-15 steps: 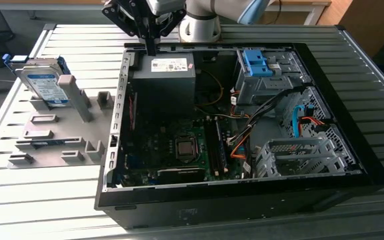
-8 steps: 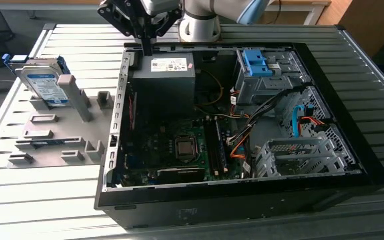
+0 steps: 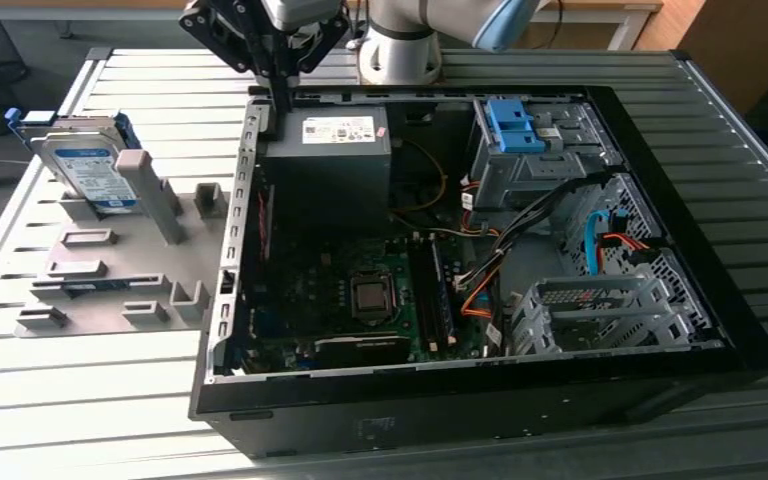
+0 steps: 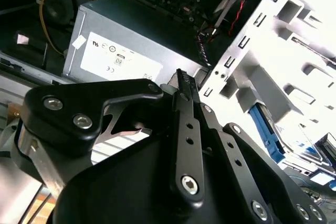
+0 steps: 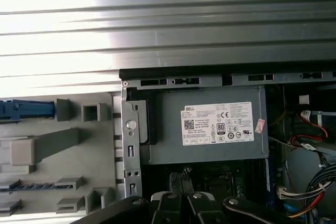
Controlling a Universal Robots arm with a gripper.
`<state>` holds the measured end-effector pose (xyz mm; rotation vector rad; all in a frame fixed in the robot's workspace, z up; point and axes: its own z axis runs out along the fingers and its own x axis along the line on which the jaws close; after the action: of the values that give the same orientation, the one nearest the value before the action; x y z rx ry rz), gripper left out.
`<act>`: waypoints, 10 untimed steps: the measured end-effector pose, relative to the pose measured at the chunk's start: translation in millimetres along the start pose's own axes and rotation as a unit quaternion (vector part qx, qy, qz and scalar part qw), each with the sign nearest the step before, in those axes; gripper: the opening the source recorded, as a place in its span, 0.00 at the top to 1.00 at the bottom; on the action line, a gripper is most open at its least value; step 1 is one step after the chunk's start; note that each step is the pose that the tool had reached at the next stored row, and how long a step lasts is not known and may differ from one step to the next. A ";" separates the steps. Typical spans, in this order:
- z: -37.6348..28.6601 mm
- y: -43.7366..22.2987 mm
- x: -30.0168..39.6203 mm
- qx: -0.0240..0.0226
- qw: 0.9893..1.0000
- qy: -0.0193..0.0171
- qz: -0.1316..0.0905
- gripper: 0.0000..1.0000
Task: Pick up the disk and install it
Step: 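Reach for the disk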
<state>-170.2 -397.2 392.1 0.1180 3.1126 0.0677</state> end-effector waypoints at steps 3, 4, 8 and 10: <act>0.0 0.1 0.2 0.000 1.000 0.000 0.000 0.89; 0.0 0.2 0.4 0.000 1.000 0.000 0.000 0.89; 0.1 0.0 2.0 0.000 1.000 0.000 0.000 0.89; 0.2 -0.1 3.0 0.000 1.000 0.000 0.000 0.89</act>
<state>-173.2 -397.0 391.8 0.1181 3.1125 0.0678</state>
